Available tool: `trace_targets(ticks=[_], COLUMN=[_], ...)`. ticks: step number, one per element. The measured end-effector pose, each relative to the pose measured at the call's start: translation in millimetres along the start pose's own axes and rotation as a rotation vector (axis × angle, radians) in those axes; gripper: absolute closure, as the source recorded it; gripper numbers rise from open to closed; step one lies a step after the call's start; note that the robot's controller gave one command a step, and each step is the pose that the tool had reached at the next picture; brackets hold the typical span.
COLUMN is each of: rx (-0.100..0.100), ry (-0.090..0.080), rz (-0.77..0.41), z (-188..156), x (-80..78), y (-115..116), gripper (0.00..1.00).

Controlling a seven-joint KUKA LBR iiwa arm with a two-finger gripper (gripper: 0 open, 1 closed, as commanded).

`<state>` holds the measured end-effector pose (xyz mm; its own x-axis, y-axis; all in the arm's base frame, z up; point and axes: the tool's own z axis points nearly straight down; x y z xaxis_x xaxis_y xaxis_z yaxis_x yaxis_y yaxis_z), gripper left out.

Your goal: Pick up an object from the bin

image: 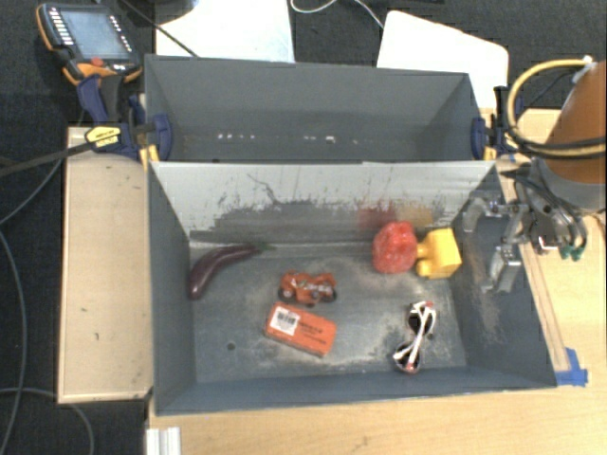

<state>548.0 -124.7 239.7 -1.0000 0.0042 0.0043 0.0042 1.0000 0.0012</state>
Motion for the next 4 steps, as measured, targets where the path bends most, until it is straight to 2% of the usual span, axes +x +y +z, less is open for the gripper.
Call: trace_targets(ticks=[1,2,3,4], rx=[0.002,0.002,0.004,0.002], ry=[-0.009,-0.007,-0.008,-0.004], rz=[-0.006,-0.231,-0.652,-0.724], z=[-5,91,79,106], x=[-1.4,27.5,53.2,52.7], y=[1,22,47,45], gripper=[0.00,0.00,0.00,0.00])
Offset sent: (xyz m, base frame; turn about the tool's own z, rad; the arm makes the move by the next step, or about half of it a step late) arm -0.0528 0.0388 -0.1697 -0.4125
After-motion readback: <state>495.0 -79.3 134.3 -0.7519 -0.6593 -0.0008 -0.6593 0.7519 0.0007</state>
